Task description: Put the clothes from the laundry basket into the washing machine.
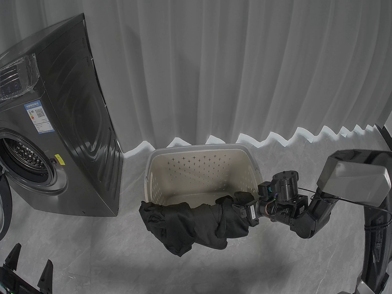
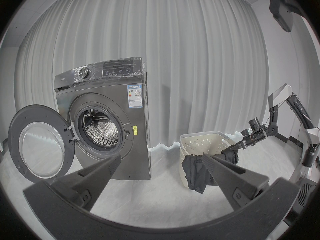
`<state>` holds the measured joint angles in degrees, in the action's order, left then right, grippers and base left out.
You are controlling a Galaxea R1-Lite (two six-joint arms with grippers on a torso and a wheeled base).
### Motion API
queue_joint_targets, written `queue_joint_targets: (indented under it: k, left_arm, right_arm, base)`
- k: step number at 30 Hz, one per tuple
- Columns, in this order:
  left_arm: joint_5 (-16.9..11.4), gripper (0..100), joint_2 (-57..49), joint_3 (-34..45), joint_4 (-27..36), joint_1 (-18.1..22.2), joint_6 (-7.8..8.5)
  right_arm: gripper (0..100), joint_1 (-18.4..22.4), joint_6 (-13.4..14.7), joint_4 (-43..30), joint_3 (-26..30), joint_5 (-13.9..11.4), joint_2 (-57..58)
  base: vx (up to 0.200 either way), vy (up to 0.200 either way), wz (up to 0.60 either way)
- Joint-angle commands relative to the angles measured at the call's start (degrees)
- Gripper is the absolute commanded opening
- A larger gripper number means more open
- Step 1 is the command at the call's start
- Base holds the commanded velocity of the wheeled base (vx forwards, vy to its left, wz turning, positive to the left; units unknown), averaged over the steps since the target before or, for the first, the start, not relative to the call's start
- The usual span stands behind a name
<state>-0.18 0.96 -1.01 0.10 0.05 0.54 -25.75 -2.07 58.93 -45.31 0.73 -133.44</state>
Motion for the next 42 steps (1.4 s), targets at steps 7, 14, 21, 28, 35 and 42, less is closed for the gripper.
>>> queue_joint_targets:
  k: [7,14,21,28,35,42]
  left_arm:
    - [0.0,100,-1.0,0.9,0.0,0.1,-0.01]
    - [0.0,100,-1.0,0.9,0.0,0.0,-0.01]
    - [0.0,100,-1.0,0.9,0.0,0.0,-0.01]
    - [0.0,100,-1.0,0.9,0.0,0.0,-0.01]
    - [0.0,100,-1.0,0.9,0.0,0.0,-0.01]
    - [0.1,100,-1.0,0.9,0.0,0.0,-0.1]
  right_arm:
    - [100,-1.0,0.0,0.1,-1.4,0.0,-2.2]
    - [0,-1.0,0.0,0.1,-1.4,0.0,-2.4]
    - [0,-1.0,0.0,0.1,-1.6,0.0,-1.3]
    - [0,-2.0,0.7,1.2,-1.3,-0.1,4.2]
    - [0,-6.7,3.5,3.1,2.1,0.5,20.2]
    - [0,-8.4,4.9,3.1,5.3,0.4,34.3]
  base:
    - [0.0,0.0,0.0]
    - [0.0,0.0,0.0]
    - [0.0,0.0,0.0]
    - [0.0,0.0,0.0]
    - [0.0,0.0,0.0]
    - [0.0,0.0,0.0]
